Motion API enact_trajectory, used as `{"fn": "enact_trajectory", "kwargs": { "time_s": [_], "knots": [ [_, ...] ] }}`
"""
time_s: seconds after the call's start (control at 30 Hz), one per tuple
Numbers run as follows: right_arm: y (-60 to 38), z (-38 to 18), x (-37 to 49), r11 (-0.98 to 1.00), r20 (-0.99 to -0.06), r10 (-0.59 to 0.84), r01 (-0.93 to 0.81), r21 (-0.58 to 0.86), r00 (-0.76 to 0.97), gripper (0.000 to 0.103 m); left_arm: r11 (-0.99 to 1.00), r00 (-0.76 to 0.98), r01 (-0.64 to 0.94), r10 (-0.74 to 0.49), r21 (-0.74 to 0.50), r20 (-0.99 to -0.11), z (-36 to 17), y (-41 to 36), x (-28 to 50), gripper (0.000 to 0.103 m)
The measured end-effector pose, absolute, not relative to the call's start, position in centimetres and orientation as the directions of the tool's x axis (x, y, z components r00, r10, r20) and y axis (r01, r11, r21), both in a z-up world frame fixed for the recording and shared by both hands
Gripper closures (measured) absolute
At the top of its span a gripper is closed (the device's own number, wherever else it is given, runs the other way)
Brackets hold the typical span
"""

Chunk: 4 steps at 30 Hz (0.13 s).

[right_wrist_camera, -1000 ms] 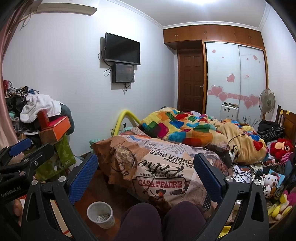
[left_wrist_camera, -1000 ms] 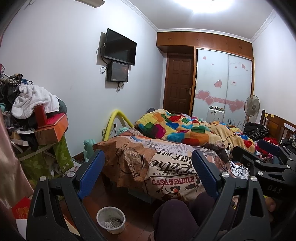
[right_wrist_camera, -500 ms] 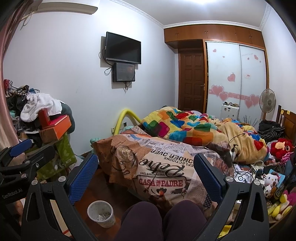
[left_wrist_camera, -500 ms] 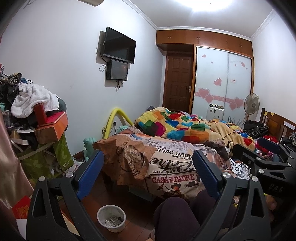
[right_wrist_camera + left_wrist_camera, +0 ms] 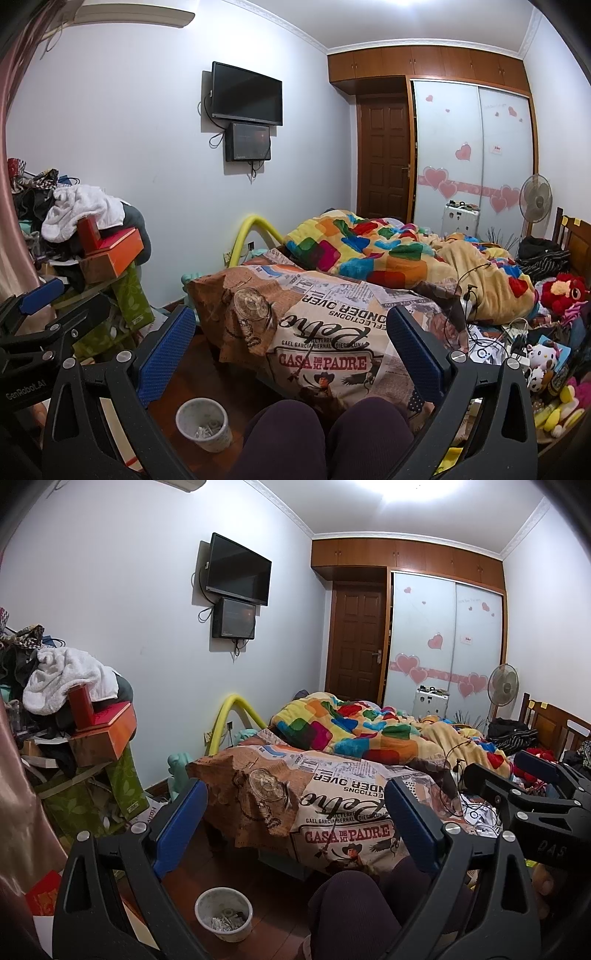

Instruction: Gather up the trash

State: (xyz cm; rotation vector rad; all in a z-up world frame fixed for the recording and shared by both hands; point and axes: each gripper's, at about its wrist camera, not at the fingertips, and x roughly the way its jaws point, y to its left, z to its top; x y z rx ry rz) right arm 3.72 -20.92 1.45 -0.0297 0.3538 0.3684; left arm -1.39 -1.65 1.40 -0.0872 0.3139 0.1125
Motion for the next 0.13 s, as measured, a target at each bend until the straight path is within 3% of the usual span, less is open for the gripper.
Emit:
{"fn": "enact_trajectory", "kwargs": {
  "time_s": [0.13],
  "knots": [
    [-20.84,1.19,3.81,0.933,-0.352,0.349,-0.359,0.041,0.868,0.000,0.990,0.944,-0.125,0.098,-0.068,-0.315,1.38,-1.71,-1.32,0.006]
  ]
}}
